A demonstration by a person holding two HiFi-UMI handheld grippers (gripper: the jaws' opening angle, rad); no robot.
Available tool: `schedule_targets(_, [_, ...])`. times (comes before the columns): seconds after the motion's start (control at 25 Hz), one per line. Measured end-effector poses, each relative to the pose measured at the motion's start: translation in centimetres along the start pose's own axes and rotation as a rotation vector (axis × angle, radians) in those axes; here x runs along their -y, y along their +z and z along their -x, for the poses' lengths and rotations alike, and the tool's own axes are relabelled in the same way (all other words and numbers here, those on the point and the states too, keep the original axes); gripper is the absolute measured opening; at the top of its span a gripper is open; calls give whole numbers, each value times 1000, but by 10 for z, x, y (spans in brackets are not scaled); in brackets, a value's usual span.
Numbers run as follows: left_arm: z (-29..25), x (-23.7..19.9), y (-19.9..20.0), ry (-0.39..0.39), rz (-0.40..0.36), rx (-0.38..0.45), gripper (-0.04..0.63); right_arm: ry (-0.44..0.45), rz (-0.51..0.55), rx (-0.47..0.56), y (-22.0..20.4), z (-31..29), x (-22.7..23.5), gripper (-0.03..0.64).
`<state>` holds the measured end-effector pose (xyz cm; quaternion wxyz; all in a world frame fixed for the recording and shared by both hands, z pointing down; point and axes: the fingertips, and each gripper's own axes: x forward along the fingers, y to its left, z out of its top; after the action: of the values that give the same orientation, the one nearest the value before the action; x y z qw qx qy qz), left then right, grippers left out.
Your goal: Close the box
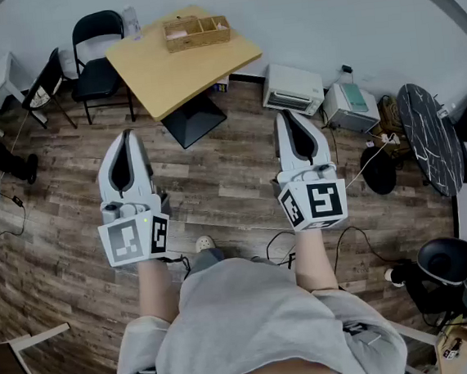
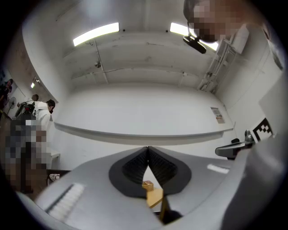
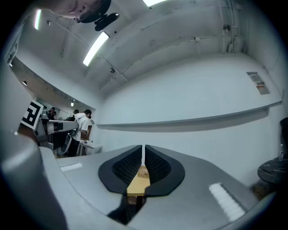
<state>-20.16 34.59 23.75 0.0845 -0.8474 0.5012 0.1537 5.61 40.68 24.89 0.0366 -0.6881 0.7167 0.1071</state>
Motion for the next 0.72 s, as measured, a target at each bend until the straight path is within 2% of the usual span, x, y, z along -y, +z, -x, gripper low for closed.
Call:
schedule_targets(0.52, [-23, -41, -7, -16, 9, 9, 58, -35, 17, 7, -6, -35, -21, 25])
schedule_targets(0.72, [-38, -62, -9, -43, 5, 32, 58, -37, 23, 47, -4, -58, -36, 25])
